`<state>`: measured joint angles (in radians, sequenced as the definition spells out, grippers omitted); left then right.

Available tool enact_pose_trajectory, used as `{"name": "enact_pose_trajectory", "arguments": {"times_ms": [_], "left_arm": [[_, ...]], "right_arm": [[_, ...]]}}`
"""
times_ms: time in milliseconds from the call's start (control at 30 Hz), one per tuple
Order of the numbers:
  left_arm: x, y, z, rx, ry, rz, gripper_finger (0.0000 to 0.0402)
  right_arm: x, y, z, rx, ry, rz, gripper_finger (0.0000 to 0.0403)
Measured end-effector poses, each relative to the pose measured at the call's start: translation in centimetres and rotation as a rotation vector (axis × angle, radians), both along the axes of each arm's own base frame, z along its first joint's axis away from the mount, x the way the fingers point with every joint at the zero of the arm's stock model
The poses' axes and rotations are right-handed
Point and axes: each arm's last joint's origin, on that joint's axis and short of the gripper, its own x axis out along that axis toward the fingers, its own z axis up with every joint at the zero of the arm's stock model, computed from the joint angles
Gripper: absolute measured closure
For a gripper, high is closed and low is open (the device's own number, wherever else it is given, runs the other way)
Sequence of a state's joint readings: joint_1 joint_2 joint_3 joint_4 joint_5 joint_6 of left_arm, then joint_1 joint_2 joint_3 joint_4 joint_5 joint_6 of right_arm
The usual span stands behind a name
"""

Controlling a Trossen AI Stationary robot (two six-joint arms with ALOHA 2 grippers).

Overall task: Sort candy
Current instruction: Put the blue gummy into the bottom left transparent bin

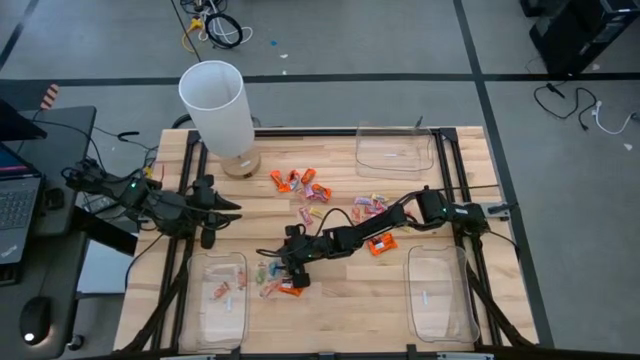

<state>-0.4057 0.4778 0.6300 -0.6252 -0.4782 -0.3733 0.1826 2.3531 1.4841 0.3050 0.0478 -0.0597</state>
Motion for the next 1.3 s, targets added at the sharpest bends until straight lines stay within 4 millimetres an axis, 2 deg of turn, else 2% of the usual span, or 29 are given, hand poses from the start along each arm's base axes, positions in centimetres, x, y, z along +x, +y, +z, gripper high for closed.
{"name": "enact_pose_trajectory", "arguments": {"times_ms": [200,500,867,933,1067,1167,1300], "left_arm": [[0.0,0.0,0.0,0.002,0.000,0.003,0.0286],[0.0,0.0,0.0,0.005,-0.001,0.010,0.0286],[0.0,0.0,0.0,0.004,-0.003,0.012,0.0286],[0.0,0.0,0.0,0.004,-0.004,0.012,0.0286],[0.0,0.0,0.0,0.003,-0.006,0.012,0.0286],[0.2,0.0,0.0,-0.002,0.000,0.015,0.0286],[0.6,-0.3,-0.3,-0.042,0.023,-0.003,0.0286]], "right_arm": [[0.0,-0.3,0.0,0.021,0.007,0.019,0.0267],[0.1,-0.7,0.0,0.084,0.020,0.040,0.0388],[0.2,-1.4,0.4,0.080,0.019,0.028,0.0402],[0.0,-1.5,1.2,0.074,0.021,0.032,0.0402],[-0.3,-1.5,4.7,0.055,-0.026,0.051,0.0403],[-0.7,-1.7,6.4,0.035,-0.024,0.062,0.0403],[-1.4,-1.6,8.5,-0.064,-0.030,0.034,0.0403]]}}
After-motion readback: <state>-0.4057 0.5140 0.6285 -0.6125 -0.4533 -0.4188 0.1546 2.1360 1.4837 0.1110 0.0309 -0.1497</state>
